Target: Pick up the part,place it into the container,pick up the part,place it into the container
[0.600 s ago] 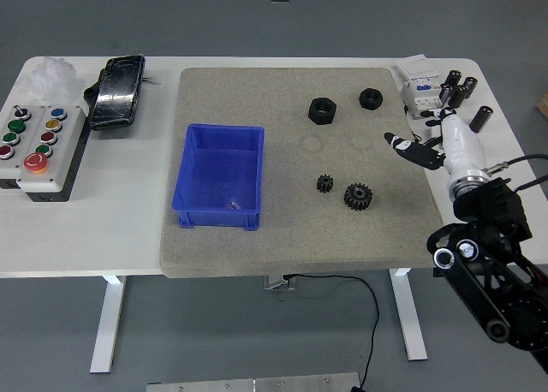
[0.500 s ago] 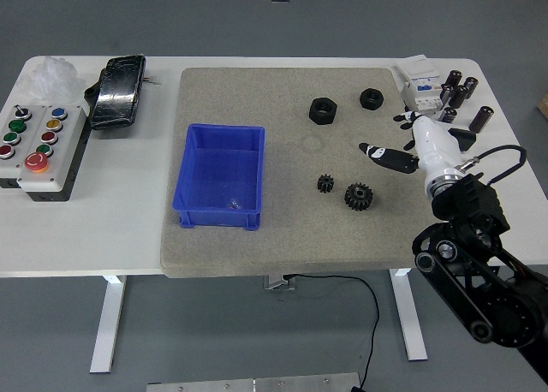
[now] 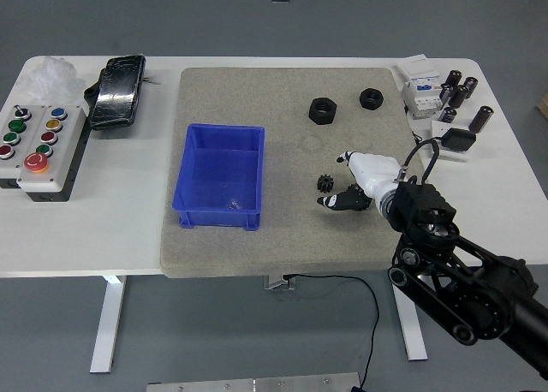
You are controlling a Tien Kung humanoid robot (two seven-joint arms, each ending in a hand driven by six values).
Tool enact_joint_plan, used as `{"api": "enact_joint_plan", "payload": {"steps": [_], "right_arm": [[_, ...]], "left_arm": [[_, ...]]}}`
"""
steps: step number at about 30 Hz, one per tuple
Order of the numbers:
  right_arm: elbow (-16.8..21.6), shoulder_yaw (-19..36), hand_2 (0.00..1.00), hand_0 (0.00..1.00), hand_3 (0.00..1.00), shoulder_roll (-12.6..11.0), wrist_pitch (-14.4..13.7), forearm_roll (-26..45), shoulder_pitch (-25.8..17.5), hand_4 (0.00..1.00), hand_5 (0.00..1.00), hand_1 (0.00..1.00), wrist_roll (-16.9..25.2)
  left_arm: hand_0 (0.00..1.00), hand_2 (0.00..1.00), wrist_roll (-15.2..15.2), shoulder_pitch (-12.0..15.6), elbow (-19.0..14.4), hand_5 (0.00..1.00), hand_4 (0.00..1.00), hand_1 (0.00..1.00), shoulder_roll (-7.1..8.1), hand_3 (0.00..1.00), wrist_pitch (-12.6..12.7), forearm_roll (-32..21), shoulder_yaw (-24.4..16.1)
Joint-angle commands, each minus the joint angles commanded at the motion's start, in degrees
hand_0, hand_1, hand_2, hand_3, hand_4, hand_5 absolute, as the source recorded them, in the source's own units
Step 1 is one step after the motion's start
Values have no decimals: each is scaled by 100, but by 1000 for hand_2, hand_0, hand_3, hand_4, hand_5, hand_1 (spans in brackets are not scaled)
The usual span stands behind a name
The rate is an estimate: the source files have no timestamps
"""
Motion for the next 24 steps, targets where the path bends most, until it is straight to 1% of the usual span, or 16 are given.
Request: {"api": "enact_joint_plan", "payload": {"steps": [2, 7, 13, 14, 16, 20, 24], "right_arm": [[-25, 7, 851, 339, 892, -16, 89, 3, -15, 916, 503, 656, 0], [-78, 36, 851, 339, 892, -74, 230, 6, -22, 916, 503, 656, 0], [-49, 124, 853, 337, 890, -110, 127, -125, -14, 914, 501, 661, 0], [-48, 130, 845, 328, 881, -109, 107, -147, -10, 922, 518, 655, 0], [-68, 131, 845, 328, 881, -107, 82, -155, -2, 922, 518, 655, 0], [-223, 84, 834, 330, 877, -121, 74, -37, 23, 931, 531, 653, 0], [-346, 48, 834, 330, 877, -156, 122, 127, 19, 931, 531, 653, 0]], "left_arm": [[615, 562, -8, -1, 0, 467, 586, 518, 1, 632, 1, -15, 14], [615, 562, -46, 5, 0, 467, 586, 518, -5, 632, -7, -67, 107], [615, 562, -62, 13, 0, 466, 583, 518, -28, 632, -15, -112, 177], [616, 562, -65, 13, 0, 465, 580, 518, -31, 632, -16, -120, 188], [616, 562, -70, 12, 0, 465, 580, 518, -37, 632, -19, -131, 204], [616, 563, -71, 14, 0, 470, 578, 519, -43, 633, -21, -143, 217], [616, 563, -69, 24, 0, 470, 578, 519, -48, 633, -19, -159, 226]]}}
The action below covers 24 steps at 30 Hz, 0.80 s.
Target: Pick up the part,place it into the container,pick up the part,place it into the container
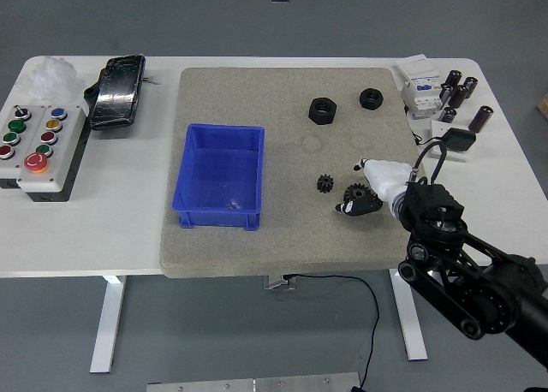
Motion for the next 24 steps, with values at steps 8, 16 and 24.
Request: {"api": "enact_joint_plan", "payload": {"steps": [8, 16, 24], "right_arm": [[-60, -107, 673, 318, 784, -7, -57, 126, 76, 750, 268, 572, 0], [-113, -364, 610, 308, 687, 16, -150, 169, 139, 479, 97, 532, 0], [-76, -369, 588, 308, 649, -105, -45, 173, 133, 338, 110, 519, 0]], "left_arm": [[616, 563, -41, 7, 0, 476, 570, 518, -4, 634, 11, -73, 74], [615, 561, -191, 8, 0, 478, 571, 517, 3, 634, 36, -185, 167], [615, 563, -175, 38, 0, 481, 572, 517, -13, 635, 36, -182, 153]]}}
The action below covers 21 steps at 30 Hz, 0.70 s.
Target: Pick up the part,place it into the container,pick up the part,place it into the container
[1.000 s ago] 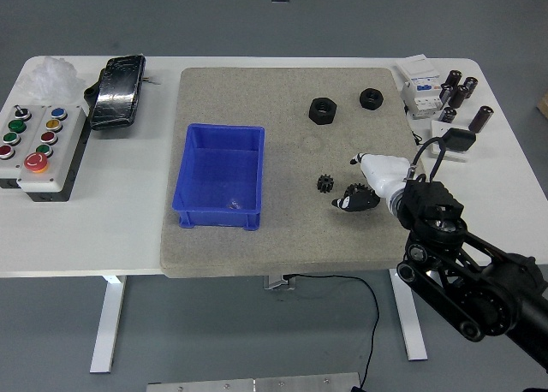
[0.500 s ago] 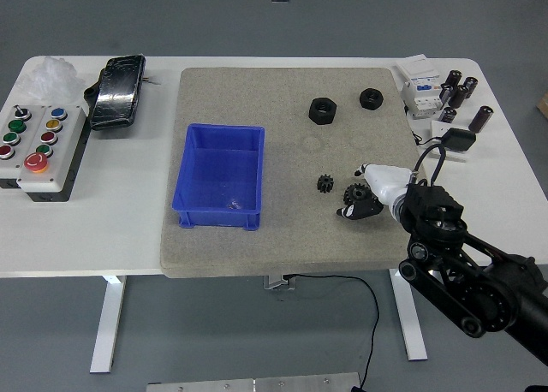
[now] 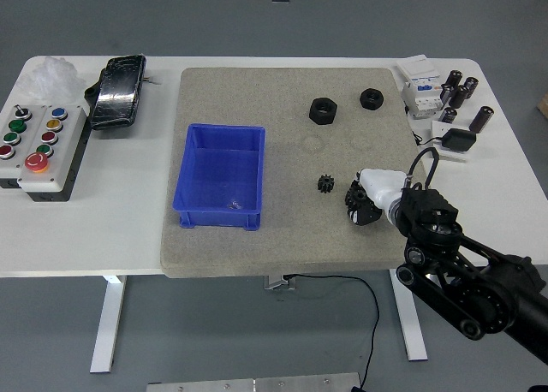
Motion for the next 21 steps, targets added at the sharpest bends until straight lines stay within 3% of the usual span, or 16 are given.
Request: {"api": "enact_joint_plan", "payload": {"steps": [1, 2, 7, 8, 13, 14, 17, 21], "right_arm": [[19, -9, 588, 308, 649, -8, -4, 3, 3, 338, 110, 519, 0], [28, -19, 517, 305, 596, -11, -15, 6, 6, 255, 25, 492, 0], [19, -101, 517, 305, 596, -10, -126, -17, 28, 255, 25, 492, 0], [20, -116, 426, 283, 519, -16, -156, -40, 39, 408, 2, 466, 0], [82, -252, 426, 283, 519, -37, -350, -200, 262, 408, 2, 466, 0], [99, -328, 384, 282, 511, -23, -441, -249, 370, 412, 2, 460, 0], [124, -601, 384, 282, 511, 71, -724, -344, 687, 412, 2, 460, 0], [80, -1056, 385, 288, 513, 420, -1236, -540, 1176, 416, 2, 471, 0]], "left_arm": [[615, 563, -4, -3, 0, 481, 572, 517, 3, 635, 0, 0, 1], [615, 563, -11, -6, 0, 485, 572, 517, 6, 637, -1, -5, 7], [615, 563, -60, -23, 0, 485, 572, 517, 18, 637, 1, -53, 50], [615, 565, -64, -23, 0, 492, 571, 517, 18, 640, 1, -61, 56], [615, 565, -33, -9, 0, 492, 571, 517, 12, 640, 5, -33, 17], [613, 563, -16, -3, 0, 495, 571, 517, 14, 638, 5, -4, -13], [613, 563, 32, 13, 0, 495, 571, 517, 22, 638, -9, 197, -163], [613, 562, 114, 22, 0, 497, 572, 517, 43, 639, -39, 590, -420]]}}
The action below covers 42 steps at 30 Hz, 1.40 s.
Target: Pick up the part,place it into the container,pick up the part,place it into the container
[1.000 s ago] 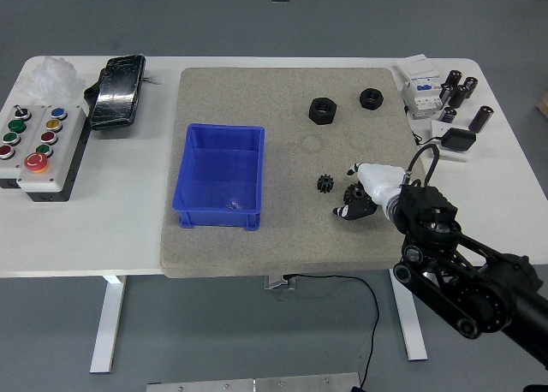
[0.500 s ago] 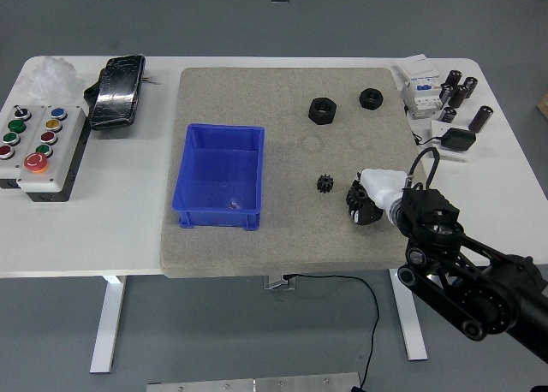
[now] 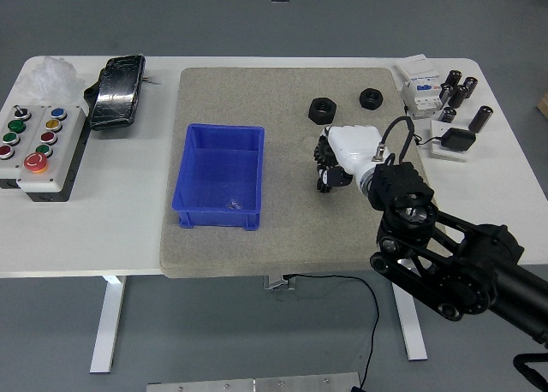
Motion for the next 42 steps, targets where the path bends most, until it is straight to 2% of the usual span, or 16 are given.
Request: {"api": "enact_joint_plan", "payload": {"steps": [4, 5, 10, 11, 16, 17, 22, 23, 28, 29, 34, 35, 37, 40, 41, 42], "right_arm": [[-233, -400, 385, 288, 513, 366, -595, -35, 350, 416, 2, 471, 0], [-317, -493, 480, 346, 546, 423, -726, 13, 399, 518, 2, 496, 0], [-639, -1008, 480, 346, 546, 619, -1405, 408, 592, 518, 2, 496, 0], [-664, -1074, 597, 425, 615, 646, -1495, 470, 610, 445, 66, 567, 0], [-819, -1441, 597, 425, 615, 834, -1991, 1053, 677, 445, 66, 567, 76], [-844, -1491, 934, 676, 876, 855, -2064, 1172, 687, 554, 238, 863, 130], [-904, -1690, 934, 676, 876, 942, -2418, 1785, 758, 554, 238, 863, 454], [-911, -1717, 998, 768, 936, 954, -2431, 1914, 768, 642, 264, 944, 505], [-942, -1771, 998, 768, 936, 972, -2292, 2215, 773, 642, 264, 944, 583], [-940, -1767, 998, 837, 975, 972, -2252, 2235, 767, 843, 391, 979, 581], [-830, -1491, 998, 837, 975, 872, -2220, 1971, 644, 843, 391, 979, 407], [-769, -1361, 929, 730, 910, 807, -2180, 1851, 578, 860, 415, 882, 299], [-633, -1093, 929, 730, 910, 654, -2016, 1599, 447, 860, 415, 882, 59], [-317, -614, 929, 730, 910, 297, -1576, 1152, 168, 860, 415, 882, 0], [-237, -481, 817, 506, 842, 192, -1446, 1032, 91, 847, 406, 727, 0], [-155, -335, 817, 506, 842, 68, -1312, 904, -8, 847, 406, 727, 0]], "left_arm": [[613, 562, 64, 12, 0, 497, 572, 517, 4, 639, 4, 30, -53], [613, 565, 79, 19, 0, 508, 581, 517, 4, 642, 7, 15, -59], [613, 565, 169, 65, 0, 508, 581, 517, 31, 642, 33, 25, -169], [613, 567, 184, 70, 0, 523, 588, 516, 38, 644, 38, 32, -191], [613, 567, 243, 65, 0, 523, 588, 516, 70, 644, 70, -17, -237], [613, 566, 248, 60, 0, 525, 591, 515, 69, 646, 73, -33, -232], [613, 566, 277, 36, 0, 525, 591, 515, 45, 646, 73, -71, -211], [613, 566, 281, 32, 0, 527, 591, 514, 42, 646, 72, -79, -203], [613, 566, 293, 31, 0, 527, 591, 514, 38, 646, 74, -82, -196], [613, 567, 299, 33, 0, 528, 592, 514, 38, 645, 74, -76, -200], [613, 567, 309, 14, 0, 528, 592, 514, 39, 645, 75, -30, -239], [613, 567, 304, 6, 0, 529, 592, 515, 40, 645, 75, -24, -243], [613, 567, 296, -5, 0, 529, 592, 515, 39, 645, 74, -16, -248], [613, 567, 292, -3, 0, 529, 592, 515, 23, 645, 75, 3, -267], [613, 567, 294, 1, 0, 529, 593, 514, 18, 645, 76, 7, -273], [613, 567, 299, 7, 0, 529, 593, 514, 13, 645, 78, 26, -292]]}}
